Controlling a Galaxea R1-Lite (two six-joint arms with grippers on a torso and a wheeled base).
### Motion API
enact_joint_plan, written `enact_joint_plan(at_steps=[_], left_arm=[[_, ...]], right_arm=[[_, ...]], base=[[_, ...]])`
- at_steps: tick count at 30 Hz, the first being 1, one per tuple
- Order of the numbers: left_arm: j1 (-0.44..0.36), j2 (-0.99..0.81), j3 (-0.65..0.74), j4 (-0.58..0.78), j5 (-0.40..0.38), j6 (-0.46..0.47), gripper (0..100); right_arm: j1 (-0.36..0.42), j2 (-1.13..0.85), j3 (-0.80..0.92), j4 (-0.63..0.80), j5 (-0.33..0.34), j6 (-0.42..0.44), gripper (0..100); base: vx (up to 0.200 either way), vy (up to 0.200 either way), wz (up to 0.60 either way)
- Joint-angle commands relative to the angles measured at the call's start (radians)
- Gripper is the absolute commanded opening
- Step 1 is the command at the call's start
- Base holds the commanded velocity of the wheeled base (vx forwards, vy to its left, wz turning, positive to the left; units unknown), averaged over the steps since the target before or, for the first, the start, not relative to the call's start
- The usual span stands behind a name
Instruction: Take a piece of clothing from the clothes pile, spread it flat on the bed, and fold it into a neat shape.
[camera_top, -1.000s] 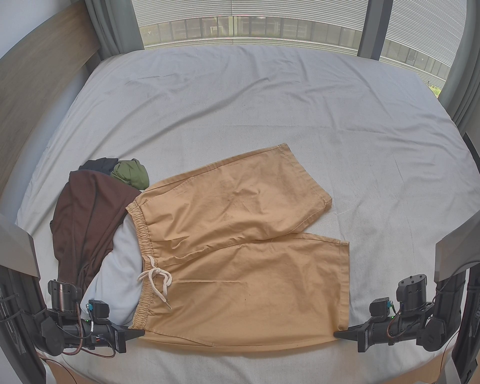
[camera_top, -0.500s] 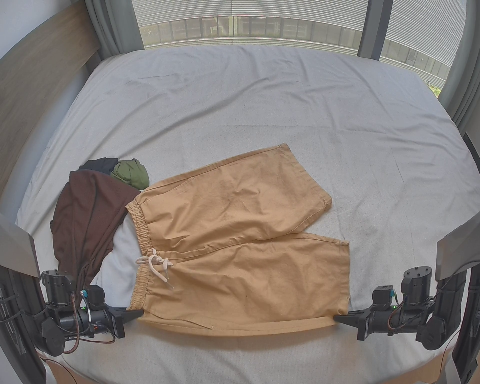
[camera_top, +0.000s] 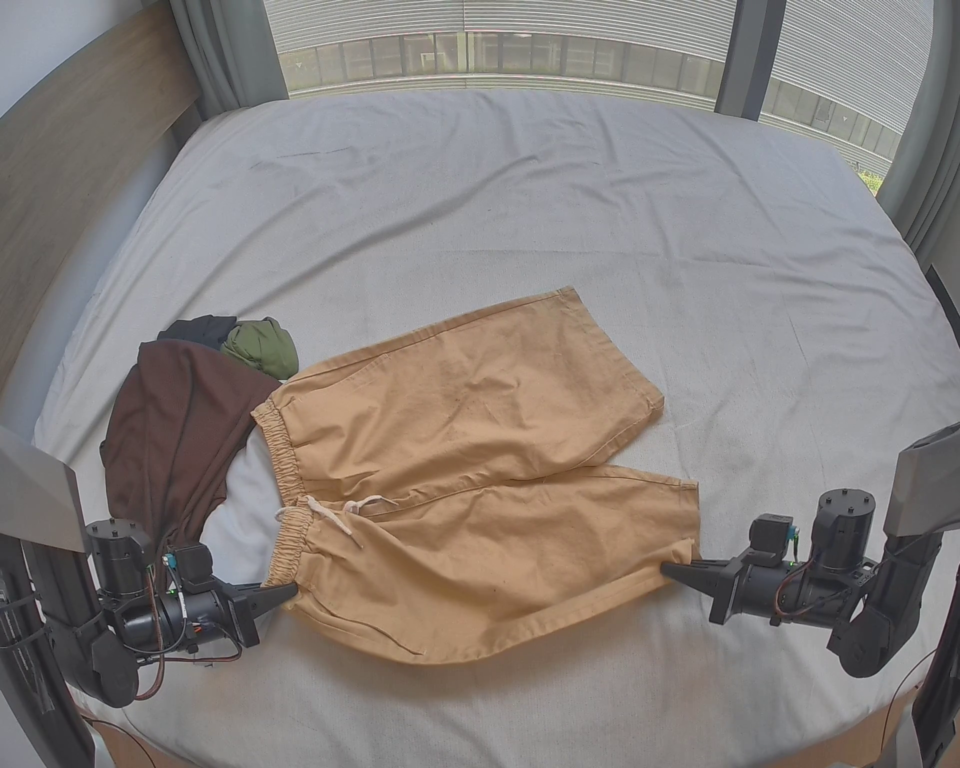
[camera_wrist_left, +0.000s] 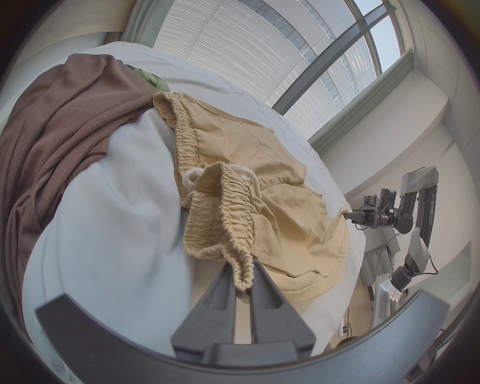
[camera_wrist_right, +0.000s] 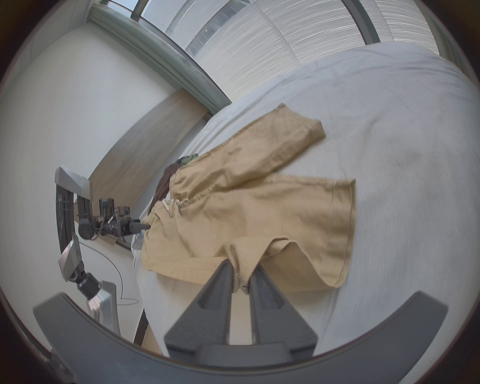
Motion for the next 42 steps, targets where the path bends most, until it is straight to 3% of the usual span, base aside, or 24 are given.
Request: enact_joint_plan(at_steps=[1,20,33,37,42], left_arm=[[-0.002,-0.027,-0.033,-0.001,-0.001,-0.033,0],[0.0,-0.128,-0.129,-0.001,0.006,-0.216,0],[0.003,-0.133,-0.171,-0.001,0.021,-0.27,0],[0.009,-0.15,-0.207,-0.001,0.038,-0.352,0],[0.003,-0.176,-0.224,-0.001,0.049,-0.397,0]], right_arm=[[-0.003,-0.049,-0.046,-0.001,-0.001,0.025,0],[-0.012,-0.069,-0.15,-0.001,-0.024,0.08,0],[-0.008,-0.083,-0.199,-0.003,-0.026,0.1,0],[0.004,-0.091,-0.224,-0.001,-0.073,0.128,0],[0.009,-0.094,-0.265,-0.003,-0.084,0.148,0]], base=[[0.0,0.0,0.0],[0.0,0.0,0.0],[0.0,0.0,0.0],[0.0,0.0,0.0],[0.0,0.0,0.0]])
